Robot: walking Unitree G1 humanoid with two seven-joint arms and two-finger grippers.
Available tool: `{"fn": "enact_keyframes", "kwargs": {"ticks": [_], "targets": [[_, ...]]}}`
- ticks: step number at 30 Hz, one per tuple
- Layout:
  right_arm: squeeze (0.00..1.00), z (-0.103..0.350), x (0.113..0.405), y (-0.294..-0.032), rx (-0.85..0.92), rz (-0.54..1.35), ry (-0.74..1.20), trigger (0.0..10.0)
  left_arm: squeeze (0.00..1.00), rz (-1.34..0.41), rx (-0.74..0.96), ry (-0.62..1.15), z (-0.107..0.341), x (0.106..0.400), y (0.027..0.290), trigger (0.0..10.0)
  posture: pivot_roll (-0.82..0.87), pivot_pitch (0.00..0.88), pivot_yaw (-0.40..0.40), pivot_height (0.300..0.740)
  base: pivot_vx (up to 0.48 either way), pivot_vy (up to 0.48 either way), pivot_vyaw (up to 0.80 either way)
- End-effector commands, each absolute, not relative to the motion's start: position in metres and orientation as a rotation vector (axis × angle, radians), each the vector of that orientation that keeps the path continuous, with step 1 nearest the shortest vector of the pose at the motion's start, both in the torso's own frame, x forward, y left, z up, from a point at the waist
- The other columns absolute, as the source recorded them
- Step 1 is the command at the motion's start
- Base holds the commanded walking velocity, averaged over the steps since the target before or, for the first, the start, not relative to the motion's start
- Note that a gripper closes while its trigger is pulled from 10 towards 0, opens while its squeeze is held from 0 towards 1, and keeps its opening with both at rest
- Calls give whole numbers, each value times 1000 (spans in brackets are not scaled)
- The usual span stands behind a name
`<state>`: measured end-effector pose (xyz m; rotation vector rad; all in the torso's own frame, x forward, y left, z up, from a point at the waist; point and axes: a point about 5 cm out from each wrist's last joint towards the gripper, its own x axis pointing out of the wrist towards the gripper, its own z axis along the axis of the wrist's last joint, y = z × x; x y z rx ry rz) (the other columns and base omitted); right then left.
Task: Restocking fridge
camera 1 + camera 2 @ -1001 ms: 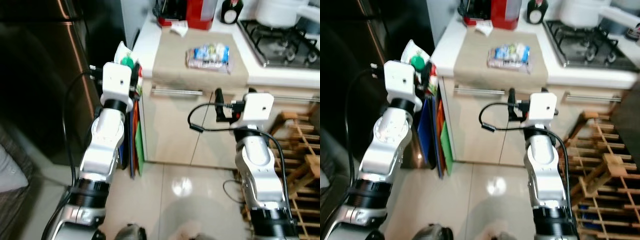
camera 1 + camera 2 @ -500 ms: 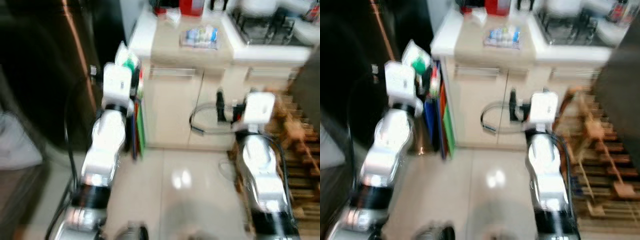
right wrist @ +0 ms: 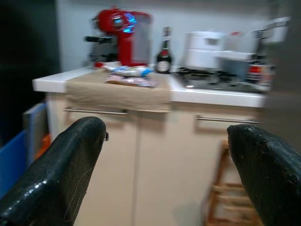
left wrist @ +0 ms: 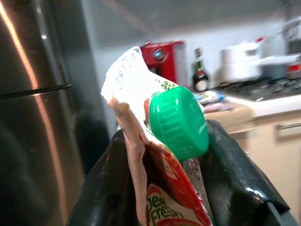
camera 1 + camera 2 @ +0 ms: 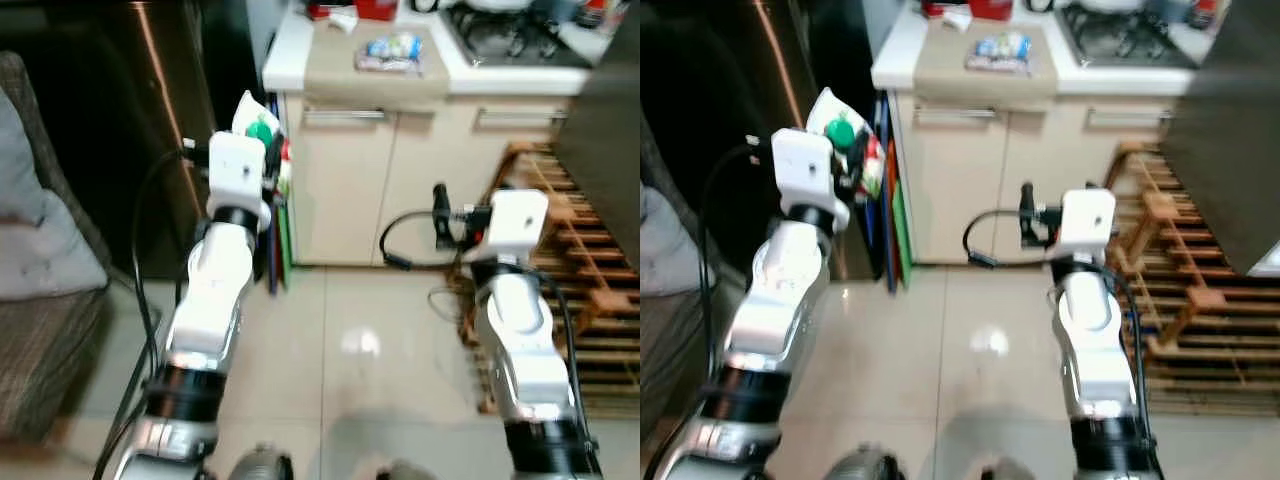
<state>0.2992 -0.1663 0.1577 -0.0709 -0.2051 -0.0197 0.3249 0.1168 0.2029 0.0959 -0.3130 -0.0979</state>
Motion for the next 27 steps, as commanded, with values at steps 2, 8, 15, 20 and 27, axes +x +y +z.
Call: {"fn": "enact_keyframes", "kwargs": {"ticks": [2, 8, 15, 20, 27], "targets": [[0, 153, 298, -164, -65, -7, -181, 10000, 0, -55, 68, -263, 196, 326, 134, 10000, -102, 26, 33, 740, 0, -180, 0], [0, 149, 299, -161, -74, 8, -162, 10000, 0, -96, 16, -194, 182, 326, 132, 10000, -100, 15, 35, 740, 0, -480, 0], [0, 143, 301, -162, -93, 19, -133, 10000, 0, -132, 0, -120, 164, 319, 125, 10000, -99, 0, 40, 740, 0, -480, 0], [0, 143, 304, -160, -85, 28, -130, 10000, 0, -81, -44, -69, 158, 326, 133, 10000, -95, 0, 37, 740, 0, -480, 0], [0, 141, 306, -160, -79, 40, -117, 10000, 0, -92, -31, -82, 157, 325, 130, 10000, -91, 0, 17, 740, 0, -480, 0]]}}
